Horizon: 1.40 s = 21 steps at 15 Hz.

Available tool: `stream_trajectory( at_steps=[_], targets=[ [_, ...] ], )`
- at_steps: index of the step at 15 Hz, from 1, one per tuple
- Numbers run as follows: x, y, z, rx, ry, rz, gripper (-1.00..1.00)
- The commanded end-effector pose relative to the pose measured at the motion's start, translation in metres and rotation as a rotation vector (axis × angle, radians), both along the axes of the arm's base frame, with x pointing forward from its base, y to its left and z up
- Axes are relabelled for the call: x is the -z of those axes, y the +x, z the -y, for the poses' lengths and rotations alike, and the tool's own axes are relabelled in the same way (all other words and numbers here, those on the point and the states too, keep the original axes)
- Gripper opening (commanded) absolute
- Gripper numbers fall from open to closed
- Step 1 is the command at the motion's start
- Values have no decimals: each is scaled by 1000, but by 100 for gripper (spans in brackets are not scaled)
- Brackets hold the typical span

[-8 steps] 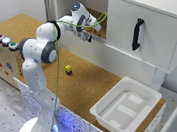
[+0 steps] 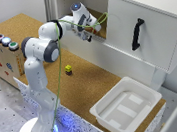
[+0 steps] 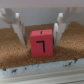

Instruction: Place the pink block on the table

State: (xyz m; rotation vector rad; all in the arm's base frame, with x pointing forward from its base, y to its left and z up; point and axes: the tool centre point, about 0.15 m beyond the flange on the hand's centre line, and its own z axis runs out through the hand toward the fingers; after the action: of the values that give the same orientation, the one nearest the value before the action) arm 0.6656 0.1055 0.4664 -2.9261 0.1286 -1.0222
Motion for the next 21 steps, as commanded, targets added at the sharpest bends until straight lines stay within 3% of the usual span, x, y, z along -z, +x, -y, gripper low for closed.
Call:
stream_trajectory(
  at_steps=[1,8,16,21],
  targets=[
    [-12,6,-7,112,-115,-26,-100],
    [-52,-60,26,119,-95,47,-100],
    [-46,-122,91,90,-55,27,-100],
    [-28,-156,123,-39,-25,-18,-100]
  ],
)
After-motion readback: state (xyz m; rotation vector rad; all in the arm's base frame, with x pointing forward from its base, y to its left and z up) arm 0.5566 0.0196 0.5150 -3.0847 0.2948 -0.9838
